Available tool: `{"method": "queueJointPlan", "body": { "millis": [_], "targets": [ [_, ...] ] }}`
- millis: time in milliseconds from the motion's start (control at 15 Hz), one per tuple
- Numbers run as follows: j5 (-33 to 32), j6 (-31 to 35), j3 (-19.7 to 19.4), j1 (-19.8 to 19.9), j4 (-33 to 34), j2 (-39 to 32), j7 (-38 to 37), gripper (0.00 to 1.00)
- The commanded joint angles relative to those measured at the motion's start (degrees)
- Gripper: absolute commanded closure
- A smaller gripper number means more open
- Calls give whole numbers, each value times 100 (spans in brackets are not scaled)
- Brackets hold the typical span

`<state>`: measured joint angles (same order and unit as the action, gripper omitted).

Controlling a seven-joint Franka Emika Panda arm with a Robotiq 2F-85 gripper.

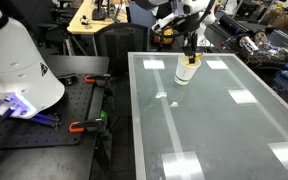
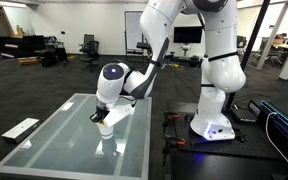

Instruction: Take the pen out of the white cup

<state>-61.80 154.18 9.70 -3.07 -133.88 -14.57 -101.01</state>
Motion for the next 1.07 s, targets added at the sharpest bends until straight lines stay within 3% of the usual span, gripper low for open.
{"method": "queueJointPlan", "body": {
  "millis": [0,1000],
  "targets": [
    [-362,-371,-8,-207,-295,515,-532,96],
    [-688,-940,52,-354,-1160,2443,-761,96]
  ]
}}
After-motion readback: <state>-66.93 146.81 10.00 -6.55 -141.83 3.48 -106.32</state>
